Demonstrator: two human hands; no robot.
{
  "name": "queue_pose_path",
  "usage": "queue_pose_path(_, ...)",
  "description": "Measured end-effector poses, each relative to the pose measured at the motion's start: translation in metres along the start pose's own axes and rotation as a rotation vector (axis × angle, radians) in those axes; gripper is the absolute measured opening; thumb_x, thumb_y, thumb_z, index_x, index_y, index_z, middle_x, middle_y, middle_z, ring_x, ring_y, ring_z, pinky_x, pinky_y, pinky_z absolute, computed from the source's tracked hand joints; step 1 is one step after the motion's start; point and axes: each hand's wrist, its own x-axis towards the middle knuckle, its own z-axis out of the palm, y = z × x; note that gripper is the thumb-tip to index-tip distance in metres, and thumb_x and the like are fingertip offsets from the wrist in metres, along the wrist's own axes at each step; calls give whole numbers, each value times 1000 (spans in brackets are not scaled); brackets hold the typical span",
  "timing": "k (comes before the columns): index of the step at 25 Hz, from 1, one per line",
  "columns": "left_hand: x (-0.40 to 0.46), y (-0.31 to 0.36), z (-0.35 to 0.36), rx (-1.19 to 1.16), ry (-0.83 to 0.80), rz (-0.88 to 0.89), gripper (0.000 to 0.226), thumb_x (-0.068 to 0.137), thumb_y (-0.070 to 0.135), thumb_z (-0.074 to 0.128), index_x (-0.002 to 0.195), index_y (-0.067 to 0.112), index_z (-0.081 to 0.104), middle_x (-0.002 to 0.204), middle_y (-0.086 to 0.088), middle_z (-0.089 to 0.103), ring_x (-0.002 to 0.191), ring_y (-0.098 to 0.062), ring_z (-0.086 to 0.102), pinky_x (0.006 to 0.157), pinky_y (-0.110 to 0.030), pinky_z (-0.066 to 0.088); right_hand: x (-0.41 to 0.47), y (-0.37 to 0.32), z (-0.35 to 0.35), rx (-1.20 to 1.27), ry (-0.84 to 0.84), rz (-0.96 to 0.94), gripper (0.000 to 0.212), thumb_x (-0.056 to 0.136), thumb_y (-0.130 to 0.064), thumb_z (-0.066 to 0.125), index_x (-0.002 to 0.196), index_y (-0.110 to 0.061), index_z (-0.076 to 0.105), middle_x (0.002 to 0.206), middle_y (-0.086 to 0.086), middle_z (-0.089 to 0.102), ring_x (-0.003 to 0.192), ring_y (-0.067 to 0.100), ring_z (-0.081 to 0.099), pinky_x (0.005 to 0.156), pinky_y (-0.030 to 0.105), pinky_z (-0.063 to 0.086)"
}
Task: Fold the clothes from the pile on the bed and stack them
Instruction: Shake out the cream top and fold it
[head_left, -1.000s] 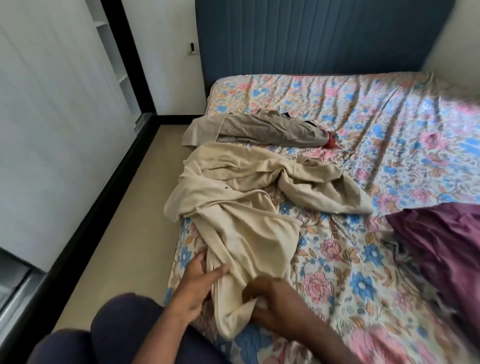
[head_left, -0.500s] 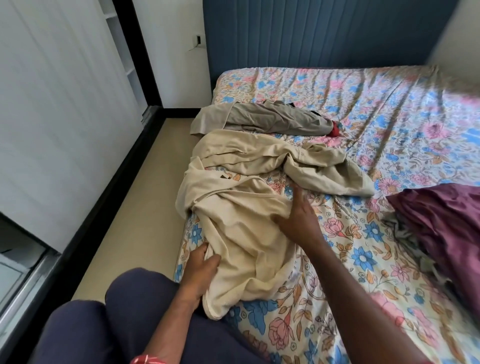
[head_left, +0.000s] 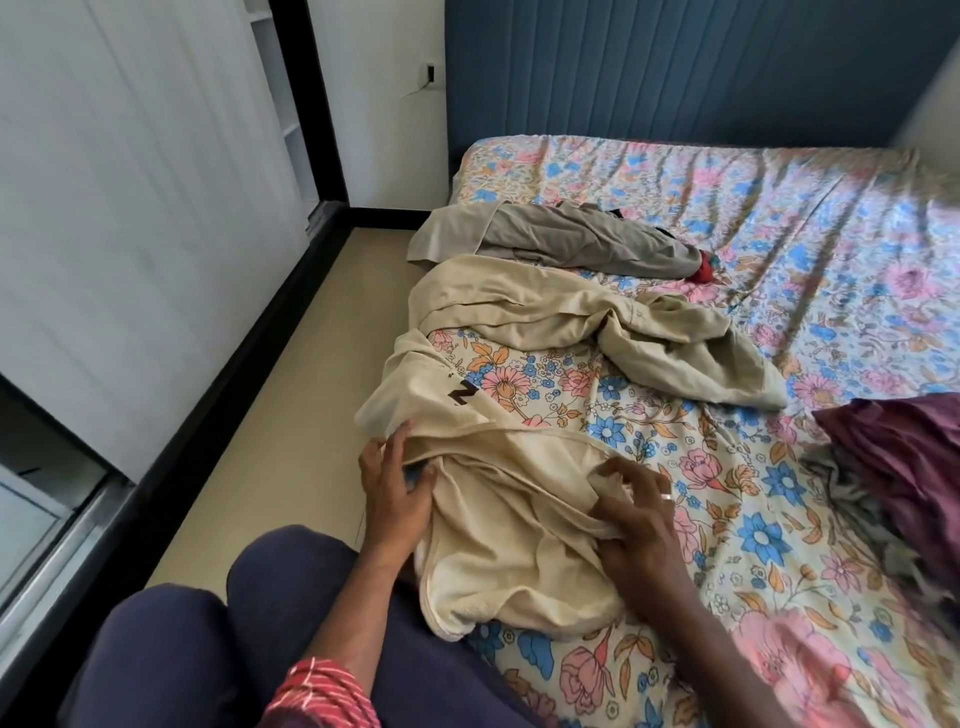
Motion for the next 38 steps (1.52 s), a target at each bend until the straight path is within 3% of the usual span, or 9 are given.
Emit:
queue_pose_path(4,16,-9,-6,-74,72,-66,18,94,10,66,99,26,73,99,3,73,94,-15,66,89,-44,56,0,-6,-4,151,33,62,60,66,-7,91,87,-58,69,154,-11,37,142,26,35,103,53,43)
queue_pose_path(7,11,-2,-11,-280,223,-153,11,95,9,66,98,18,72,94,2,72,90,-13,66,85,-37,55,5,0,-7,228,40,17,21,68,-26,84,84,-34,72,153,1,40,142,27,39,104,47,44)
queue_pose_path(11,11,10,-33,-389,315,-115,9,95,7,67,98,15,66,90,1,66,74,5,59,68,-11,48,6,3,-10,322,89,67,30,75,-49,75,84,-19,75,151,0,44,131,17,50,97,28,50)
queue_pose_path(17,42,39,-117,-263,-83,28,14,81,11,79,92,20,74,84,-8,73,74,-16,66,63,-22,56,53,8,-60,372,-140,105,46,66,-63,85,84,-21,79,131,-14,62,119,14,62,83,47,60)
queue_pose_path(22,89,125,-166,-13,-305,214,26,84,24,80,84,-1,70,79,-29,59,70,-22,55,67,-33,42,153,-25,-136,212,-610,-30,56,68,-50,88,114,-22,77,116,-16,73,105,7,68,86,31,52)
queue_pose_path(26,112,180,-180,-58,-86,246,23,95,22,72,79,5,73,62,4,59,60,-7,52,59,-23,41,201,-57,-159,614,-432,-18,33,70,-27,90,82,1,76,80,34,64,69,40,62,60,42,48)
queue_pose_path(30,122,209,-194,-112,0,357,42,98,27,66,80,-9,61,70,-6,47,68,-17,43,63,-30,34,215,-87,-168,905,-339,-4,42,66,-18,87,54,-6,48,51,7,43,41,14,45,41,18,36)
queue_pose_path(35,127,223,-210,-47,22,437,25,103,25,60,90,6,68,77,-7,57,73,-15,49,68,-31,38,229,-84,-160,149,-419,28,18,78,-10,88,72,-18,74,62,-10,69,59,5,62,56,22,48)
queue_pose_path(38,134,226,-208,-46,27,390,35,107,29,52,83,5,58,75,-6,43,73,-18,40,70,-32,32,241,-82,-146,550,-101,113,22,89,2,74,78,-13,62,66,-2,62,63,13,57,52,24,47)
